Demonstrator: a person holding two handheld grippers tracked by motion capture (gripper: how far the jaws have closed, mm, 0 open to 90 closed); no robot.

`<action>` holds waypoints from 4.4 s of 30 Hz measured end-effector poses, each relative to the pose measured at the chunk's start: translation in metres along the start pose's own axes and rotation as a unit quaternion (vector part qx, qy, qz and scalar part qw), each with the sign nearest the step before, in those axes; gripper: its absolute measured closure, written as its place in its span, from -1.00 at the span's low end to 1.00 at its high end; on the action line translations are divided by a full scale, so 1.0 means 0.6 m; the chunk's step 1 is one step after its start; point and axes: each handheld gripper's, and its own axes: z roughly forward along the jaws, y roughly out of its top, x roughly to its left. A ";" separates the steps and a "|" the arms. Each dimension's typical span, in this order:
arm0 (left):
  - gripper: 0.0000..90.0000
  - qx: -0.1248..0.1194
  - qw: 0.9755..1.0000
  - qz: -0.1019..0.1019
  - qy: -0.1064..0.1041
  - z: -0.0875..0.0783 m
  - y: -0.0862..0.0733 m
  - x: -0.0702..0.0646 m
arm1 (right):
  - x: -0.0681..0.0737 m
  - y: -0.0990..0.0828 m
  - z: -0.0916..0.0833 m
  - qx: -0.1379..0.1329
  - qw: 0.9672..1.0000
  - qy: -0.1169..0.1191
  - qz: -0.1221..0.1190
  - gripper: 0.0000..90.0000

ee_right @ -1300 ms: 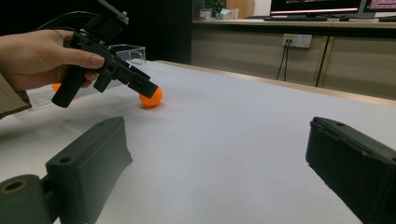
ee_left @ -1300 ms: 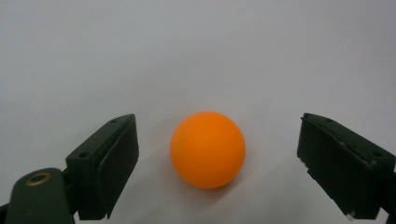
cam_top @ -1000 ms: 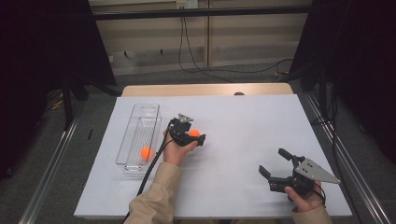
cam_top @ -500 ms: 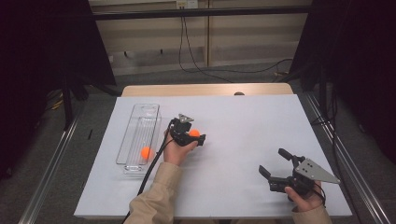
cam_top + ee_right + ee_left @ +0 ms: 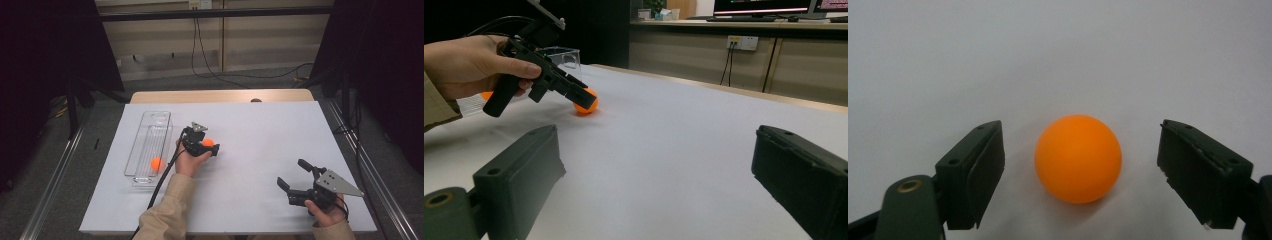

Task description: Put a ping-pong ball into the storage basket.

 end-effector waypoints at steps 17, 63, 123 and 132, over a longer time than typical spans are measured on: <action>-0.33 0.004 1.000 0.005 0.001 0.004 -0.002 0.000 | 0.000 0.000 0.000 0.000 1.000 0.000 0.000 -0.89; 0.04 0.022 1.000 0.014 0.000 0.010 -0.007 0.004 | 0.000 0.000 0.001 0.001 1.000 0.001 0.000 -0.89; 0.13 0.024 0.999 -0.025 -0.030 -0.032 0.008 0.012 | 0.000 0.000 0.000 0.000 1.000 0.000 -0.001 -0.89; 0.13 0.025 0.998 -0.033 -0.038 -0.042 0.011 0.019 | 0.000 0.000 0.000 0.000 1.000 0.000 0.000 -0.89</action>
